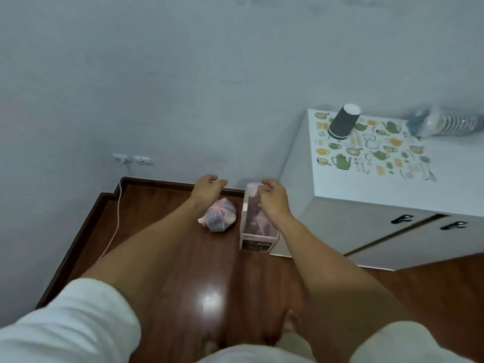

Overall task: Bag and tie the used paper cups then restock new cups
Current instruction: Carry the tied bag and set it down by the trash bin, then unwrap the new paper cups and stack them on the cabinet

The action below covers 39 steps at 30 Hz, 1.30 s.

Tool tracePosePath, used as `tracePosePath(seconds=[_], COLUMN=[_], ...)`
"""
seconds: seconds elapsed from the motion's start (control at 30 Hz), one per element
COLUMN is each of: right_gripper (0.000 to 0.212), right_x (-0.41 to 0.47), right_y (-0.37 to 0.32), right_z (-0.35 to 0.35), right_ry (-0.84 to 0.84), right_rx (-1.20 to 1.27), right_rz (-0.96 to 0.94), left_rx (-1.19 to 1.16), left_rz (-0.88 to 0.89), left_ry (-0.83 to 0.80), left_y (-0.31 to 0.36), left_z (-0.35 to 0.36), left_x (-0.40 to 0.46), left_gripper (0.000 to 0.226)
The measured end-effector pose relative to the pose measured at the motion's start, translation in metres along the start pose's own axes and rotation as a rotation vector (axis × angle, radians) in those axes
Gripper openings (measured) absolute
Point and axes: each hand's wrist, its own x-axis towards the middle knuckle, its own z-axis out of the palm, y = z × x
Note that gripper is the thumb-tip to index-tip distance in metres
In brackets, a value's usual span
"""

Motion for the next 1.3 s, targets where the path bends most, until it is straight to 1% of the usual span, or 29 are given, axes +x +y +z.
tracePosePath(seconds=[0.13,0.3,0.5,0.63,0.73,0.83,0.97,1.07,1.3], right_gripper=[0.031,0.025,0.021,0.024,0.023,0.023,0.023,0.023,0.023], right_x=[0.005,0.018,0.052,0.067,0.08,0.094,0.115,0.134,0.189], right_y=[0.001,0.009,0.026,0.042,0.05,0.06,0.074,0.075,0.069], right_z=[-0.072,-0.167,-0.311,-0.394,-0.442,-0.479,-0.51,-0.53,-0.582], right_ry=[0.025,0.086,0.101,0.111,0.15,0.189,0.23,0.259,0.316], right_rx=[0.033,0.079,0.095,0.089,0.112,0.116,0.113,0.112,0.095], right_rz=[-0.05,-0.103,-0.179,-0.194,-0.195,-0.18,-0.158,-0.146,-0.131], left_rx=[0.03,0.029,0.056,0.034,0.017,0.043,0.069,0.079,0.102], left_rz=[0.075,0.158,0.246,0.249,0.245,0.268,0.276,0.283,0.281], left_ry=[-0.052,-0.07,-0.074,-0.091,-0.127,-0.164,-0.203,-0.231,-0.298], left_y=[0.037,0.078,0.131,0.155,0.174,0.192,0.212,0.229,0.28], left_z=[0.052,0.122,0.245,0.319,0.364,0.402,0.448,0.478,0.537], left_x=[-0.026,-0.049,-0.081,-0.096,-0.104,-0.104,-0.095,-0.079,-0.034], left_gripper=[0.054,0.054,0.054,0.052,0.05,0.047,0.045,0.046,0.041])
